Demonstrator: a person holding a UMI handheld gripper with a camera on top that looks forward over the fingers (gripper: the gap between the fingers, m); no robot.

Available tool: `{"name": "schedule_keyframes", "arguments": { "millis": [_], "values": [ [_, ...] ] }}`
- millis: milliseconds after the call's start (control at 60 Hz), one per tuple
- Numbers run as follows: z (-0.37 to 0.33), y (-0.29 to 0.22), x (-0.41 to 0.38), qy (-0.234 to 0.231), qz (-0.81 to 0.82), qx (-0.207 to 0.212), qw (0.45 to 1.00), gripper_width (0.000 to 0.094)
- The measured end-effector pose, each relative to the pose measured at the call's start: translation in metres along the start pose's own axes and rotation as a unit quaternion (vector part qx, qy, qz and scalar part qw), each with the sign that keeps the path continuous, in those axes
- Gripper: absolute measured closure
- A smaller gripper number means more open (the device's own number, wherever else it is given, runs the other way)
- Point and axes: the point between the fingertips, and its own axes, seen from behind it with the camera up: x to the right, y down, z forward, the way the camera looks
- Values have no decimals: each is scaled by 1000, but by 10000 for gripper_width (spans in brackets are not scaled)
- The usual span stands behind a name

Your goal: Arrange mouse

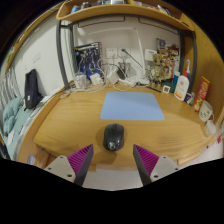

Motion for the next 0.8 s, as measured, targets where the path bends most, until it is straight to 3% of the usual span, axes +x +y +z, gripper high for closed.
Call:
{"name": "schedule_keyframes", "arguments": {
  "millis": [400, 517, 800],
  "values": [
    [90, -23, 0, 13, 4, -12, 1000, 196],
    [97, -30, 3, 28, -2, 0, 1000, 458],
    [96, -26, 3, 30, 7, -7, 1000, 633]
  ]
}}
